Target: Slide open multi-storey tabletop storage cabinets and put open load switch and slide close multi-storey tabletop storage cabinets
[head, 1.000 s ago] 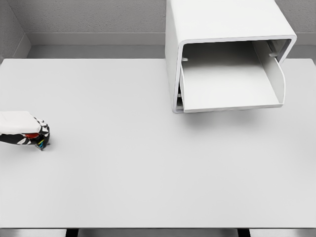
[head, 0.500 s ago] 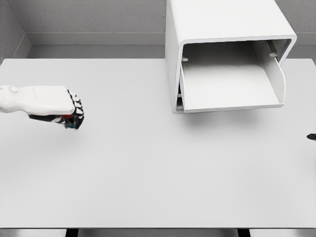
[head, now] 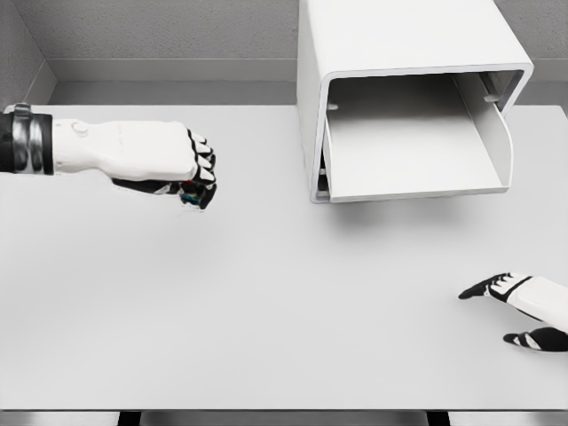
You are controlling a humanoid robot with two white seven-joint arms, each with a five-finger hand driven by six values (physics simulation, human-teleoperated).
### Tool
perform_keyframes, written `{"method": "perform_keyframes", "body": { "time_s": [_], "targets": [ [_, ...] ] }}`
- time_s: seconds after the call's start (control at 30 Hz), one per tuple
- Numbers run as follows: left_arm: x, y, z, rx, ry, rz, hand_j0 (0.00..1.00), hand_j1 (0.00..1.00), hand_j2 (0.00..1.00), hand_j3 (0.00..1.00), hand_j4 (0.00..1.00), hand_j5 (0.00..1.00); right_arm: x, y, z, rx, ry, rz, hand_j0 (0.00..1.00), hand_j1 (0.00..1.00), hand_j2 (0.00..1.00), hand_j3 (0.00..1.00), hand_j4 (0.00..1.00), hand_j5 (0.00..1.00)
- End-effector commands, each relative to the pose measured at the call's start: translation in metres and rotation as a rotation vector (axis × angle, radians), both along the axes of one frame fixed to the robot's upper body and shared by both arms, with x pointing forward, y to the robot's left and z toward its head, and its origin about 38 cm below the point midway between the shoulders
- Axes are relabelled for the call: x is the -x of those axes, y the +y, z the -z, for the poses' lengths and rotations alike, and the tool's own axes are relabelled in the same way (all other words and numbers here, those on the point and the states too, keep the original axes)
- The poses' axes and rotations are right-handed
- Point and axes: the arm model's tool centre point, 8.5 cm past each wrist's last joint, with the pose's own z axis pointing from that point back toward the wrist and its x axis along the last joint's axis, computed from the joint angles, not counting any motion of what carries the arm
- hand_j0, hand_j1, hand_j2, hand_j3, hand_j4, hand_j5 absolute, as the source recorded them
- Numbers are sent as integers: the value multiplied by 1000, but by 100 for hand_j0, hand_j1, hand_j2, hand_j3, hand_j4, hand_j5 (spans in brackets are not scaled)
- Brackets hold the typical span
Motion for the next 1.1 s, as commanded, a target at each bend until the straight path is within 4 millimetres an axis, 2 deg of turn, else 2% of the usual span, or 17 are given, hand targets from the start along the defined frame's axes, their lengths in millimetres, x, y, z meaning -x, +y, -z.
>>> {"method": "perform_keyframes", "body": {
  "time_s": [0.0, 0.07, 0.13, 0.17, 0.3, 0.7, 0.83, 0.9, 0.97, 1.03, 1.07],
  "targets": [
    [1, -12, -2, 48, 22, 29, 38, 38, 38, 38, 38, 38, -1, -1, -2, 2, 2, -2, 61, 61, 61, 61, 61, 61],
    [0, -19, -11, 69, 15, 46, 38, 38, 38, 38, 38, 38, -1, -1, -2, -2, 2, 0, 65, 65, 65, 65, 65, 65],
    [0, -19, -23, 111, 26, 57, 38, 38, 38, 38, 38, 38, -2, -5, -7, -2, -16, 12, 66, 66, 66, 66, 66, 66],
    [1, -20, -28, 127, 31, 64, 38, 38, 38, 38, 38, 38, -5, -14, -17, 7, -51, 40, 68, 68, 68, 68, 68, 68],
    [2, -25, -49, 186, 37, 92, 38, 38, 38, 38, 38, 38, -3, -18, -20, 8, -58, 56, 68, 68, 68, 68, 68, 68],
    [3, -95, -72, 259, -4, 255, 38, 38, 38, 38, 38, 38, 0, -21, -20, 8, -58, 67, 69, 69, 69, 69, 69, 69],
    [-8, -111, -79, 282, -2, 262, 38, 38, 38, 38, 38, 38, 1, -21, -19, 9, -54, 68, 69, 69, 69, 69, 69, 69],
    [-6, -122, -80, 293, -3, 286, 38, 38, 38, 38, 38, 38, 1, -22, -20, 9, -55, 69, 69, 69, 69, 69, 69, 69],
    [-16, -137, -77, 292, 0, 281, 38, 38, 38, 38, 38, 38, 1, -22, -19, 9, -53, 69, 69, 69, 69, 69, 69, 69],
    [-26, -165, -71, 282, 21, 291, 38, 38, 38, 38, 38, 38, 1, -22, -19, 9, -52, 69, 70, 70, 70, 70, 70, 70],
    [-30, -172, -74, 283, 16, 289, 38, 38, 38, 38, 38, 38, 1, -22, -19, 9, -53, 69, 70, 70, 70, 70, 70, 70]
  ]
}}
